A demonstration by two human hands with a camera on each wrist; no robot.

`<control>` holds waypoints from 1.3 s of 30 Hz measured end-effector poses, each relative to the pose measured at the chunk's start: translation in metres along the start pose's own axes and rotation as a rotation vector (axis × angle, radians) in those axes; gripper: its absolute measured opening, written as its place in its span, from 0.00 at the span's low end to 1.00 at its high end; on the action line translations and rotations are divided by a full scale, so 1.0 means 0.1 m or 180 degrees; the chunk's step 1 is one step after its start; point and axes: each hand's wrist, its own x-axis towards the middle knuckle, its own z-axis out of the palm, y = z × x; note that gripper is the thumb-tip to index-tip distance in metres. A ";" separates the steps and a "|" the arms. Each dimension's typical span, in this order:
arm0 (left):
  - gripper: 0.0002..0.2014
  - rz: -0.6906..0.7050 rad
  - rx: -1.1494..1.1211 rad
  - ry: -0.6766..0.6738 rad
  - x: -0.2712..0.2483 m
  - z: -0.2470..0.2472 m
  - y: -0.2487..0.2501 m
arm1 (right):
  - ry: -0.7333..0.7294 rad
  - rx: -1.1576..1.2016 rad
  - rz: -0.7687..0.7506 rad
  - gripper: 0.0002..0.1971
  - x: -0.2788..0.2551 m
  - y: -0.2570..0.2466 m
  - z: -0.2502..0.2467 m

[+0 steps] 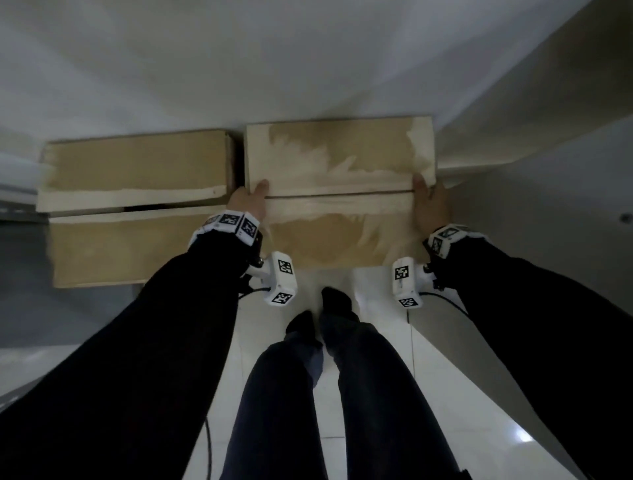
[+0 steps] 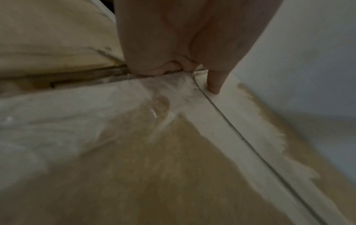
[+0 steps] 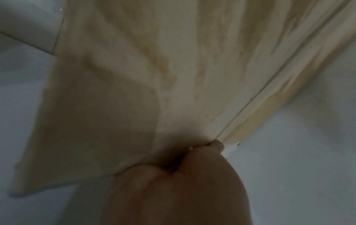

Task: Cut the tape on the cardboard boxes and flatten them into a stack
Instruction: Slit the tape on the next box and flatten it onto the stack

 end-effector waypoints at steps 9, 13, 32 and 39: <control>0.33 0.0038 -0.0361 0.0105 -0.59 -0.25 -0.07 | 0.0137 -0.0055 -0.0127 0.23 -0.63 -0.44 -0.55; 0.29 0.0280 -0.0632 0.0160 -1.31 -0.57 -0.05 | 0.0066 -0.0036 -0.0247 0.24 -1.16 -0.71 -1.00; 0.15 0.2303 -0.1427 0.0426 -4.32 -1.60 -0.43 | -0.0047 0.1381 -0.1581 0.18 -3.93 -0.79 -2.97; 0.11 0.2796 -0.1333 -0.0031 -5.13 -0.49 0.43 | 0.0260 0.1403 -0.1571 0.11 -3.62 -0.05 -4.37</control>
